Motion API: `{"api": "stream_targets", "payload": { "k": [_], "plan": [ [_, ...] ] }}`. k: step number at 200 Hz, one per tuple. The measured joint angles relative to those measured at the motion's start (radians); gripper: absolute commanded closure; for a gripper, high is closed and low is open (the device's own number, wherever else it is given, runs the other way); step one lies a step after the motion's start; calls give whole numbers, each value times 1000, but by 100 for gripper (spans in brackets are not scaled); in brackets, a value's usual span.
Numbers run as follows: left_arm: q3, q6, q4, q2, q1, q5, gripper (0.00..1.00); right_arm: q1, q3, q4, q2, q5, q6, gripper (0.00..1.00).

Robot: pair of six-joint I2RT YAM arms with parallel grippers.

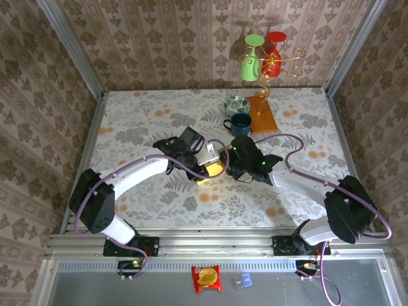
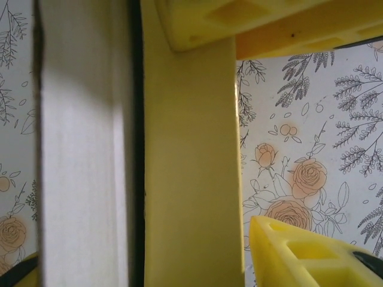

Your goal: Fold the paper box

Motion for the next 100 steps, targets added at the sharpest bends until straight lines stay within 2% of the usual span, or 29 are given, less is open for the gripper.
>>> {"api": "stream_targets", "payload": {
  "k": [22,36,70,100],
  "plan": [
    [0,-6,4,0,0,-3,65,0,9,-17,1,-1,0,68],
    [0,-7,6,0,0,-2,69,0,19,-36,1,0,-4,63],
    [-1,-6,9,0,0,13,70,-8,23,-82,-14,4,-72,46],
    [-5,21,29,-14,3,45,71,-62,31,-179,-100,-16,-267,48]
  ]
}}
